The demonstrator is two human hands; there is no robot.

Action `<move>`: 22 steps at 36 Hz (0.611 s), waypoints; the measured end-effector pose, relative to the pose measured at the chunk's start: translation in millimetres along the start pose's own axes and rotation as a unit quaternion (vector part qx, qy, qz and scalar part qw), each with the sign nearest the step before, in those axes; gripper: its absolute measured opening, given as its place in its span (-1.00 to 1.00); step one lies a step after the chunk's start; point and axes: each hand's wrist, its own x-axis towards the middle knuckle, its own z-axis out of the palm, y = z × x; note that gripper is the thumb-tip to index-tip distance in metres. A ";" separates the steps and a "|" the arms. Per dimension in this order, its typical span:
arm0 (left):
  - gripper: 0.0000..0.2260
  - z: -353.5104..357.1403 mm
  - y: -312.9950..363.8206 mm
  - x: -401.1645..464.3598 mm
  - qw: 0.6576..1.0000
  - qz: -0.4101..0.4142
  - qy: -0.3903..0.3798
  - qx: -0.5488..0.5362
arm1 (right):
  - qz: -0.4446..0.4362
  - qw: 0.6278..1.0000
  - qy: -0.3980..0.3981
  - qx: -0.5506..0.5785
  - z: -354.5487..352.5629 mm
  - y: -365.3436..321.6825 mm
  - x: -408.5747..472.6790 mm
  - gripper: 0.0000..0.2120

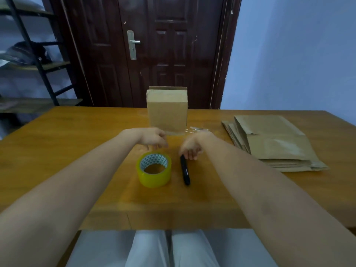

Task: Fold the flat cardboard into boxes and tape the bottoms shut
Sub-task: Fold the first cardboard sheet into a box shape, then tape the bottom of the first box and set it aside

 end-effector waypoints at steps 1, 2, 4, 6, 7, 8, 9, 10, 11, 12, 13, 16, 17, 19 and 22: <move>-0.81 4.3 0.8 -0.9 1.000 -0.013 -0.027 0.002 | 0.010 1.000 -0.003 -0.005 6.2 -1.0 3.3 -0.68; -0.75 8.1 1.0 -2.1 0.998 -0.028 -0.051 0.007 | 0.013 1.000 0.011 -0.009 11.0 -1.9 5.8 -0.69; -0.55 14.4 1.6 -3.9 0.995 -0.057 -0.080 0.016 | 0.010 0.998 0.050 -0.020 16.8 -4.2 7.0 -0.71; -0.45 19.2 3.7 -4.8 0.993 -0.048 -0.096 0.041 | 0.018 0.998 0.059 -0.030 18.1 -6.3 6.9 -0.71; -0.42 21.1 5.5 -5.8 0.992 -0.039 -0.102 0.055 | 0.023 0.998 0.056 -0.027 18.2 -7.3 6.5 -0.71; -0.40 22.5 8.3 -6.7 0.992 -0.034 -0.107 0.064 | 0.028 0.998 0.053 -0.022 18.2 -7.8 5.9 -0.71; -0.37 23.8 11.4 -7.3 0.991 -0.034 -0.109 0.072 | 0.032 0.998 0.053 -0.018 18.0 -7.6 5.0 -0.70; -0.35 25.1 15.4 -8.3 0.990 -0.034 -0.110 0.082 | 0.035 0.998 0.057 -0.015 17.9 -7.3 4.0 -0.70; -0.34 26.7 19.5 -8.9 0.988 -0.034 -0.110 0.100 | 0.033 0.997 0.065 -0.014 17.8 -6.7 2.7 -0.69; -0.33 28.7 22.9 -9.2 0.986 -0.032 -0.110 0.124 | 0.029 0.997 0.076 -0.013 18.2 -5.9 0.7 -0.68; -0.33 30.9 25.5 -9.7 0.982 -0.029 -0.110 0.150 | 0.025 0.996 0.088 -0.011 18.3 -4.7 -0.6 -0.68; -0.46 35.8 28.4 -11.2 0.974 -0.006 -0.100 0.201 | 0.020 0.994 0.103 0.011 17.5 0.2 -4.0 -0.68; -0.52 36.2 28.2 -11.6 0.975 0.006 -0.095 0.200 | 0.017 0.994 0.105 0.021 17.1 2.2 -5.5 -0.69; -0.64 35.9 28.3 -13.8 0.978 0.029 -0.087 0.187 | 0.012 0.993 0.113 0.037 15.3 5.8 -7.5 -0.72; -0.76 36.8 28.7 -15.3 0.980 0.054 -0.064 0.178 | 0.009 0.990 0.121 0.066 12.4 10.2 -8.5 -0.73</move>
